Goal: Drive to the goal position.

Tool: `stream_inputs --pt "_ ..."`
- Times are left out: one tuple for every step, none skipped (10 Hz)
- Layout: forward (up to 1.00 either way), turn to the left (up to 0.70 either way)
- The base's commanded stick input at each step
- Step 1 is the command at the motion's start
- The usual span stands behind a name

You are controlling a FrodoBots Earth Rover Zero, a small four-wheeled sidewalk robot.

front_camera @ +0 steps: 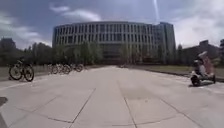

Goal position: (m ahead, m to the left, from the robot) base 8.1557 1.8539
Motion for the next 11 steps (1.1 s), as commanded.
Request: stream_inputs --pt "0.70 0.00" --pt "0.70 0.00" --pt "0.70 0.00" --pt "0.70 0.00" --pt "0.70 0.00" --pt "0.70 0.00" --pt "0.70 0.00" --pt "0.70 0.00" --pt "0.70 0.00" --pt "0.70 0.00" --pt "0.70 0.00"
